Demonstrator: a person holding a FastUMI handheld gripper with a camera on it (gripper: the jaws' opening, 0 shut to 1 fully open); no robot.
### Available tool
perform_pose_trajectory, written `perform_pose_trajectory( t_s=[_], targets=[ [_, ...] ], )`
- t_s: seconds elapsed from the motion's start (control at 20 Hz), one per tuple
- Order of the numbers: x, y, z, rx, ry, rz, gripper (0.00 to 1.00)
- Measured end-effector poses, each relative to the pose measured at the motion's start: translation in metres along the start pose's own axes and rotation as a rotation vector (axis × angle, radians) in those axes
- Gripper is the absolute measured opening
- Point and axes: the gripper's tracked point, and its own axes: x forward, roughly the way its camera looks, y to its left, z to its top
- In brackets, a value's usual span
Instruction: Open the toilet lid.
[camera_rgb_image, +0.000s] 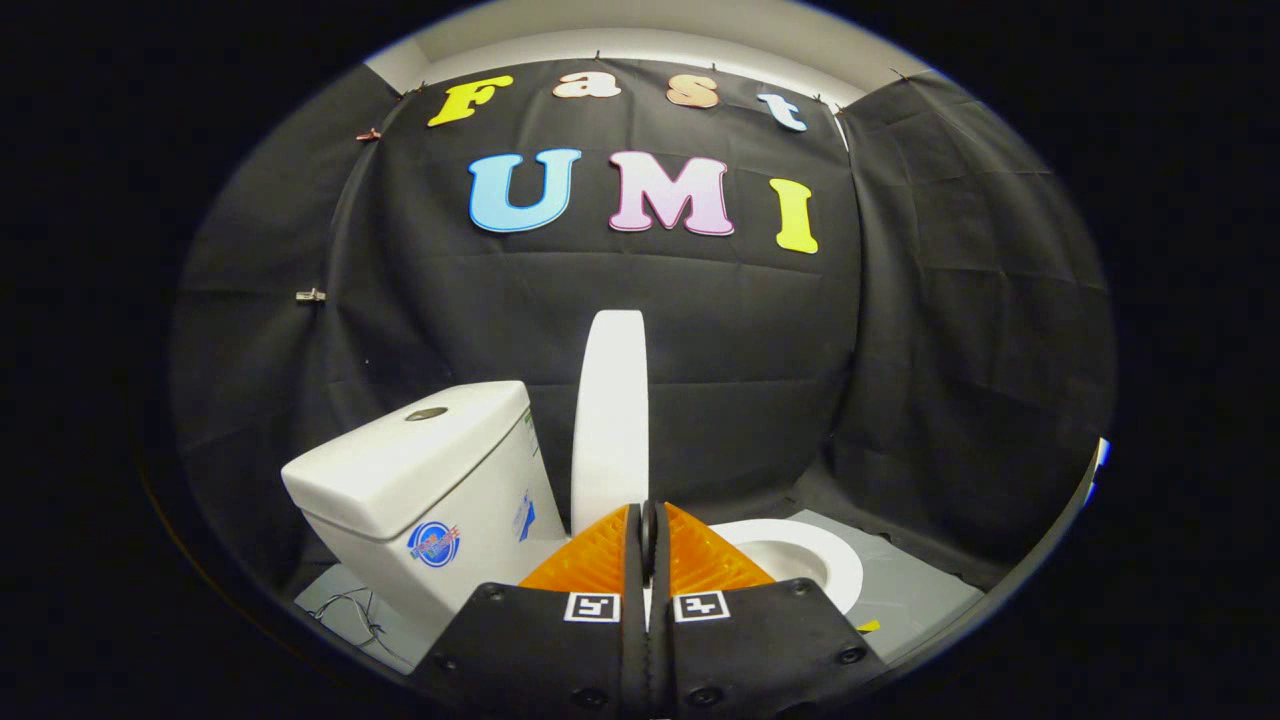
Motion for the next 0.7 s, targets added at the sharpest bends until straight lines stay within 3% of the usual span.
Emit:
perform_pose_trajectory(
  t_s=[0.7],
  targets=[
    [-0.005,0.063,0.002,-0.105,-0.041,0.07,0.05]
  ],
)
